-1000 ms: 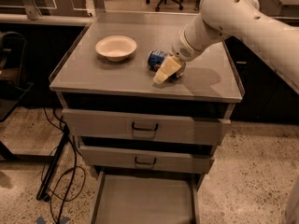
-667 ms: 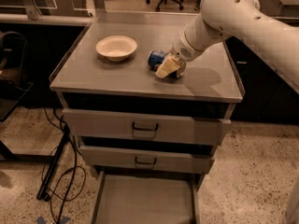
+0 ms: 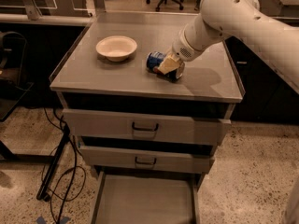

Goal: Place pepsi can into bottom drawer

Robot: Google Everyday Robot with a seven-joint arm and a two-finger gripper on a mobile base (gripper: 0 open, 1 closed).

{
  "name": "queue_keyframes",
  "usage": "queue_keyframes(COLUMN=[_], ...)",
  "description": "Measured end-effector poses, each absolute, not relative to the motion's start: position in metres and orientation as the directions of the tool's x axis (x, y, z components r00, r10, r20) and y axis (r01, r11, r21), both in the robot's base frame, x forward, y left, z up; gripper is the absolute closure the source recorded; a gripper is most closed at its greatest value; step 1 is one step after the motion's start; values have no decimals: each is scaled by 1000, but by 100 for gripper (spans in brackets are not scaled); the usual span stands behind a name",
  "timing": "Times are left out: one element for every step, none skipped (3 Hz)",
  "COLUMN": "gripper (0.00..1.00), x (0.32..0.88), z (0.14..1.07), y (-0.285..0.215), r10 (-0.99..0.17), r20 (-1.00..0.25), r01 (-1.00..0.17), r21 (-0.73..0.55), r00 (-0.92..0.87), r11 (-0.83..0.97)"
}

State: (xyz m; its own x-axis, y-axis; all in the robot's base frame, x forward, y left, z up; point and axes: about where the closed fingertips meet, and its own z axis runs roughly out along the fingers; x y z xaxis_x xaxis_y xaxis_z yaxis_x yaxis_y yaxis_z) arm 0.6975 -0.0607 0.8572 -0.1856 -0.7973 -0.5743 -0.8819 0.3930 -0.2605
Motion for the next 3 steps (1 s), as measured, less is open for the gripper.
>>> queue_keyframes(gripper=[100, 100, 100], x=[697, 695, 676], z=[857, 857, 868], y=[-62, -64, -78], r10=[-798, -800, -797], r20=[-572, -567, -570], r01=[-882, -881, -866], r21=[-259, -257, -279], r00=[-189, -195, -200], r11=[394, 397, 416])
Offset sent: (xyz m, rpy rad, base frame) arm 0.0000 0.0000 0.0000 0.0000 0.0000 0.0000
